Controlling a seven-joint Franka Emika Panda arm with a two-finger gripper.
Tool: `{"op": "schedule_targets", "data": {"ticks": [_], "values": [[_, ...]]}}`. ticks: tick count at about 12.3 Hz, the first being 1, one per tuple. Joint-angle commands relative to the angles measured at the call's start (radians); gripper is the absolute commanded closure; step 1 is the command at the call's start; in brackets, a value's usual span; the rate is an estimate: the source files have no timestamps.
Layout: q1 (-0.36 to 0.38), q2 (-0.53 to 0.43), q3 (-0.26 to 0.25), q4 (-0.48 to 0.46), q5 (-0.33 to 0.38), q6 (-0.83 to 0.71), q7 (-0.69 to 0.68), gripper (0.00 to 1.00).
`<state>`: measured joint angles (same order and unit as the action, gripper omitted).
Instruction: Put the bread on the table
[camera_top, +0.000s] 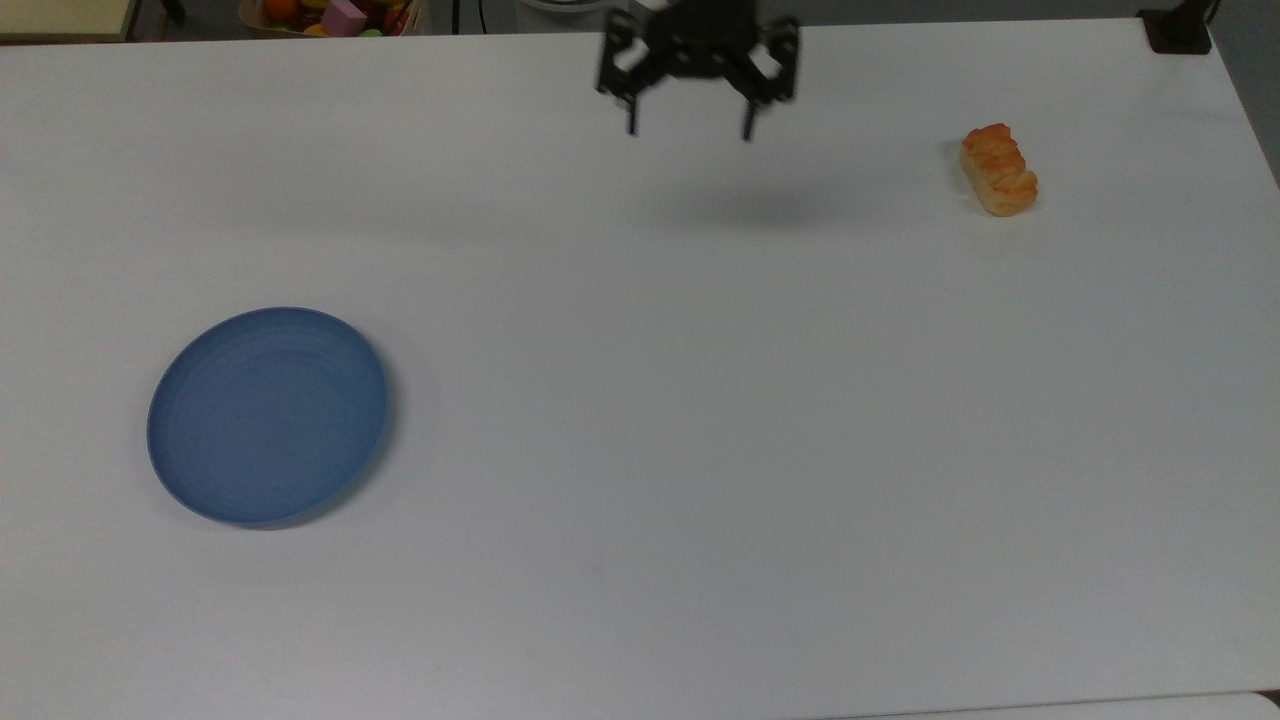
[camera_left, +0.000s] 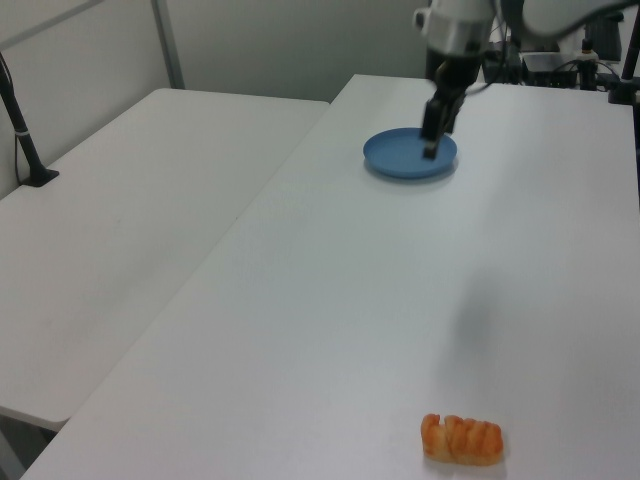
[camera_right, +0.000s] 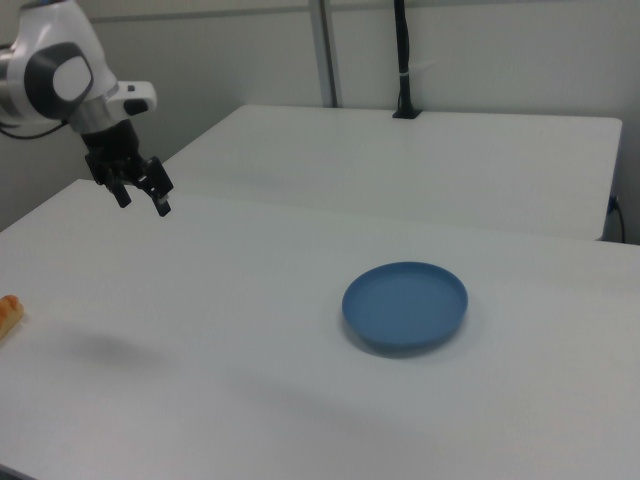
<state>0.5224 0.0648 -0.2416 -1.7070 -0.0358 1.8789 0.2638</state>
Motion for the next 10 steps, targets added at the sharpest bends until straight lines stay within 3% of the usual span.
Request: {"op": "schedule_targets", "data": {"ticks": [1,6,7,10], "values": [[-0.045,-0.117,-0.084,-0.029,0.022,-0.176,-0.229,0.00],[-0.246,-0.142,-0.052,-0.029,0.017,-0.193,-0.330,0.00],[-0.289,-0.140,-0.024,-0.029,0.019,-0.192,-0.330,0.00],[-0.470,-0.129,0.161,-0.029,0.019,-0.187,-0.317,0.00]]}}
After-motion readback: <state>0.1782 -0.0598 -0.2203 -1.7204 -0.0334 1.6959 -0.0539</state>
